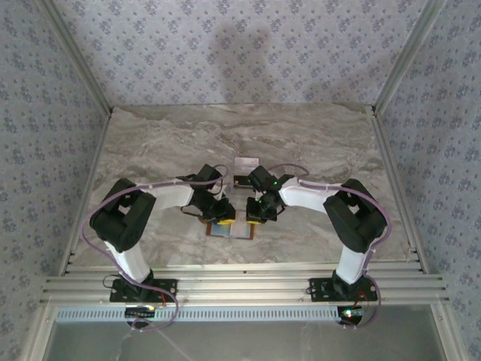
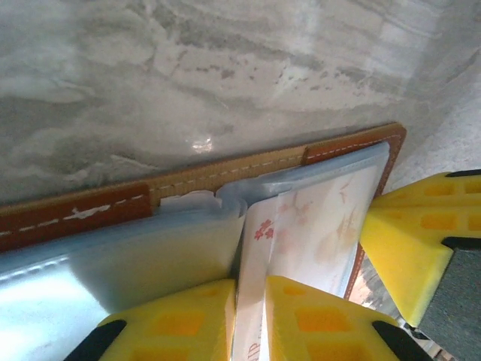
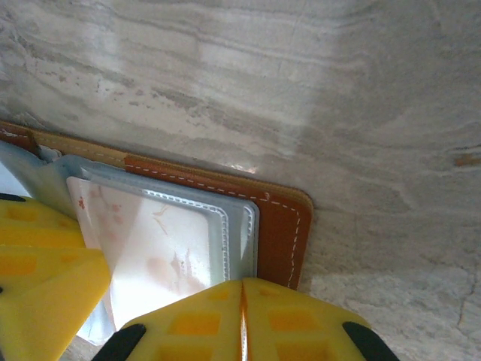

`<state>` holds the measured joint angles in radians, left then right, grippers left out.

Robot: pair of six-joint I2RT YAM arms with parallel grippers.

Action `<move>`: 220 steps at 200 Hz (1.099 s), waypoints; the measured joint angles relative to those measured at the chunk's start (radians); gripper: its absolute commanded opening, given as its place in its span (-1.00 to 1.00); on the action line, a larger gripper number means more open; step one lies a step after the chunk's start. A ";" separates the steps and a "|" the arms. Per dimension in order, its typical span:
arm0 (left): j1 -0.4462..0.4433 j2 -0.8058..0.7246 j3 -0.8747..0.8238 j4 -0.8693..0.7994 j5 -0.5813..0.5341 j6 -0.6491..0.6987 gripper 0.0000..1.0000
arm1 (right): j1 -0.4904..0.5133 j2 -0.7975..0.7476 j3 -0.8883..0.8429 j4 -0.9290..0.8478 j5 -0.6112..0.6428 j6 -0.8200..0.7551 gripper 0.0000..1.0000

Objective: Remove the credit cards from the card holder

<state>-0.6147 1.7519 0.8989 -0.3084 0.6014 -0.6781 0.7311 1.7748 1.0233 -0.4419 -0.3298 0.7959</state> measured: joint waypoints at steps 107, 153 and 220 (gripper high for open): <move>0.071 -0.011 -0.088 0.122 0.123 0.012 -0.84 | 0.000 0.000 0.000 0.000 0.000 0.000 -0.80; 0.082 -0.011 -0.090 0.115 0.135 0.028 -0.94 | 0.000 -0.006 0.000 -0.005 0.003 0.000 -0.61; 0.085 -0.029 -0.090 0.085 0.130 0.042 -0.96 | 0.003 -0.040 0.000 -0.029 0.031 0.013 -0.26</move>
<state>-0.5297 1.7233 0.8093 -0.2230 0.7319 -0.6365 0.7341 1.7351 1.0233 -0.4706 -0.2993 0.8089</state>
